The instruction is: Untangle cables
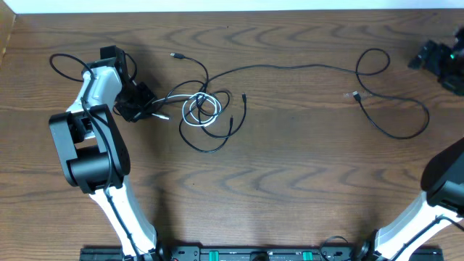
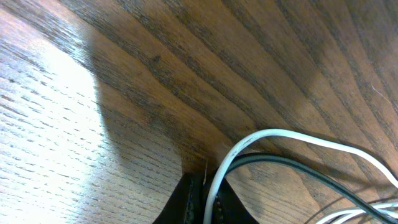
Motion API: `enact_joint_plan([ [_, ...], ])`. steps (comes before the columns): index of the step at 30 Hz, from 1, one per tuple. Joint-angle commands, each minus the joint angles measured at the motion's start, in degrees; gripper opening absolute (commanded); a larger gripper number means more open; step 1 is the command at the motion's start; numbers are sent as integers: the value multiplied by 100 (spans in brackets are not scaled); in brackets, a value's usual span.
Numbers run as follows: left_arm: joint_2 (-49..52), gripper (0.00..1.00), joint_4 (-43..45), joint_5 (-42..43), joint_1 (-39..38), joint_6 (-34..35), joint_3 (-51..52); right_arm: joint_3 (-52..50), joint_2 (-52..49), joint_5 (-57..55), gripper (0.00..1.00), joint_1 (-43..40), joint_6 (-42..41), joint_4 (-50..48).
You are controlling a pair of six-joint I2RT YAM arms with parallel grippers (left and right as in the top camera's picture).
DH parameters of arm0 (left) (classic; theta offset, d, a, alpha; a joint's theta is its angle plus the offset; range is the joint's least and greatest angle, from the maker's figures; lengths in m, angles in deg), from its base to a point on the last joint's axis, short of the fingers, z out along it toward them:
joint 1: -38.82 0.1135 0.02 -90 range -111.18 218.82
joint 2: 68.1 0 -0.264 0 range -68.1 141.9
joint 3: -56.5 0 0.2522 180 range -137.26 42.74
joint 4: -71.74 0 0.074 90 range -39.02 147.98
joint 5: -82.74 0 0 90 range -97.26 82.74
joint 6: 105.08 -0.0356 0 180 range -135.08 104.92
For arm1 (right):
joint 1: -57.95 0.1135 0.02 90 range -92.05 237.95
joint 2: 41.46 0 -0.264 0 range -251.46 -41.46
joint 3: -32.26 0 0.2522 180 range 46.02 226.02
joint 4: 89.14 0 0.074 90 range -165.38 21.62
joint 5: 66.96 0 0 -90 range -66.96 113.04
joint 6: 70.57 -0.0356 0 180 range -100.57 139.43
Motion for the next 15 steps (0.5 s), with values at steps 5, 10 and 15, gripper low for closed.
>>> enact_joint_plan([
  [5,216,8,31,-271,31,26,131,-166,42,125,99,1294,258,-332],
  [10,216,8,48,-271,31,24,131,-745,31,120,99,2293,262,-1591],
  [15,216,8,50,-271,31,24,131,-1561,-63,142,88,3228,1097,-3298],
])
